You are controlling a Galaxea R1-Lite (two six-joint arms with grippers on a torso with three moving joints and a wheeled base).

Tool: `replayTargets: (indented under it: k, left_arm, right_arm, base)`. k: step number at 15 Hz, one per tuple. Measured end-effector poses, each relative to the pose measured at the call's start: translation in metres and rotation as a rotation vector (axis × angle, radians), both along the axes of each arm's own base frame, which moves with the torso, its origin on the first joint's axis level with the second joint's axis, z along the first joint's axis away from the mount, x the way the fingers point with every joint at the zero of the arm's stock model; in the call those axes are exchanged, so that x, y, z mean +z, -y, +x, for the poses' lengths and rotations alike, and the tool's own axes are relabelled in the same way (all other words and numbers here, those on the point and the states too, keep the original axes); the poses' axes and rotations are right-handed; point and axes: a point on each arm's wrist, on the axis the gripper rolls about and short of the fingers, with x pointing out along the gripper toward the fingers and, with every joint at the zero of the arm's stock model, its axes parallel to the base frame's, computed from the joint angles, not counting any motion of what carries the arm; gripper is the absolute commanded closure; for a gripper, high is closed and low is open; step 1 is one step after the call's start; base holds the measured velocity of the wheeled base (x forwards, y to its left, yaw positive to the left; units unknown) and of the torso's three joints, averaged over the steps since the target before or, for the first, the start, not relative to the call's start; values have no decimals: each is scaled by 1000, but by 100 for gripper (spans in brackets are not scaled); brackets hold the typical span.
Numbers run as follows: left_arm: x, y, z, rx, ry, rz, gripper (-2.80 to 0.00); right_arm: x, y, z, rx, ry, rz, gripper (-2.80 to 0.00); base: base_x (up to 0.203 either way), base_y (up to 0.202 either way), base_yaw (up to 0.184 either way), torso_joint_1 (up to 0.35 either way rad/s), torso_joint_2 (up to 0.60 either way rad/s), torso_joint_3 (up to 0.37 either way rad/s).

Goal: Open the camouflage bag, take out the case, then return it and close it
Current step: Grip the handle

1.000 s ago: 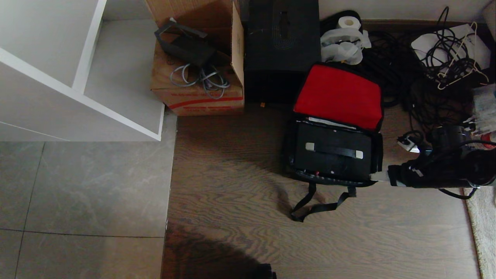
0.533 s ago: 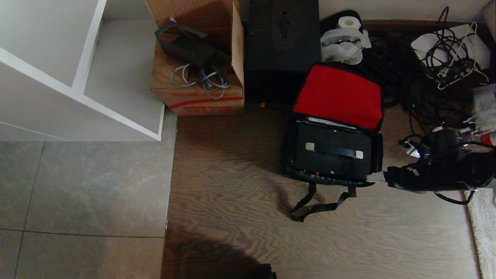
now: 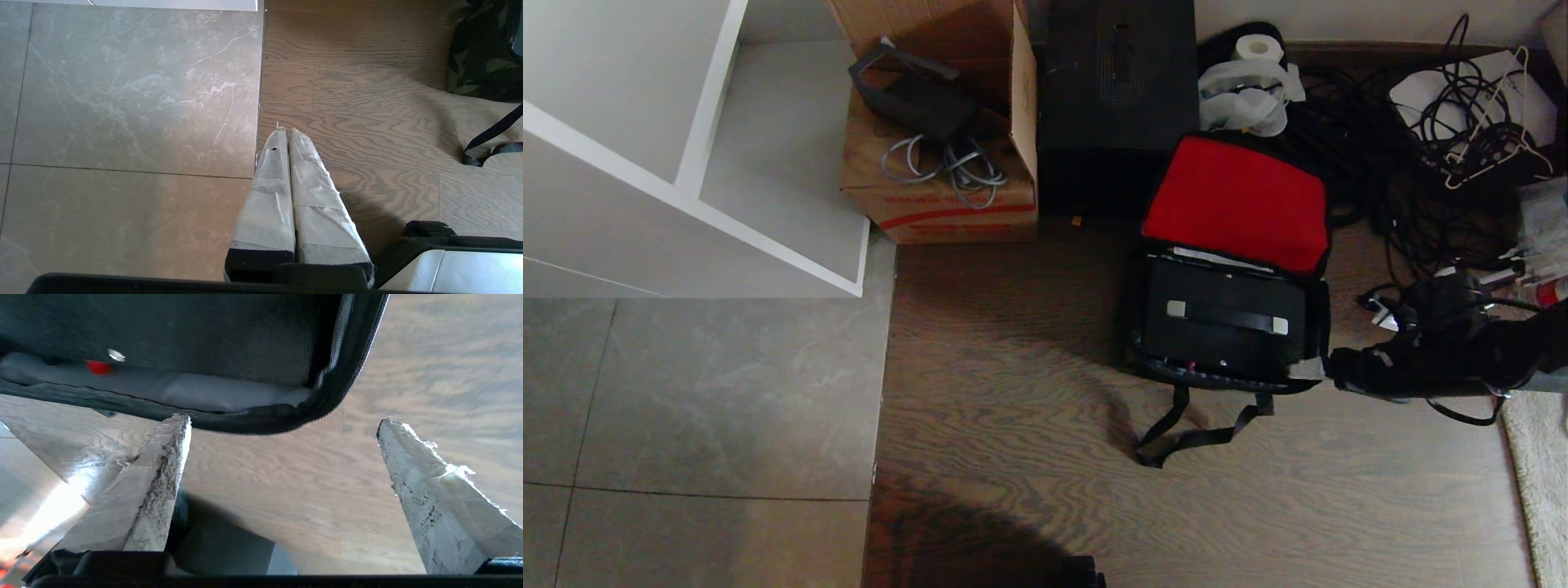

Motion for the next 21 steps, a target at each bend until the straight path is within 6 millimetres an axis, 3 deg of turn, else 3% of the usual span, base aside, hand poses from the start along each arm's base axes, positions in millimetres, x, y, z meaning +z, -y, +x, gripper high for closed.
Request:
replayTargets:
  k: [17, 18, 19, 21]
  left_arm:
    - [0, 0, 0, 0, 0, 0, 0]
    - [0, 0, 0, 0, 0, 0, 0]
    - [0, 0, 0, 0, 0, 0, 0]
    - [0, 0, 0, 0, 0, 0, 0]
  right_arm:
    - [-30, 24, 12, -68, -59, 0, -280]
    - [-30, 24, 12, -69, -60, 1, -188]
    - [-31, 24, 12, -68, -62, 2, 0]
    - [-33, 24, 13, -68, -64, 2, 0]
  base:
    - [0, 0, 0, 0, 0, 0]
    - [0, 0, 0, 0, 0, 0]
    - [0, 0, 0, 0, 0, 0]
    - [0, 0, 0, 0, 0, 0]
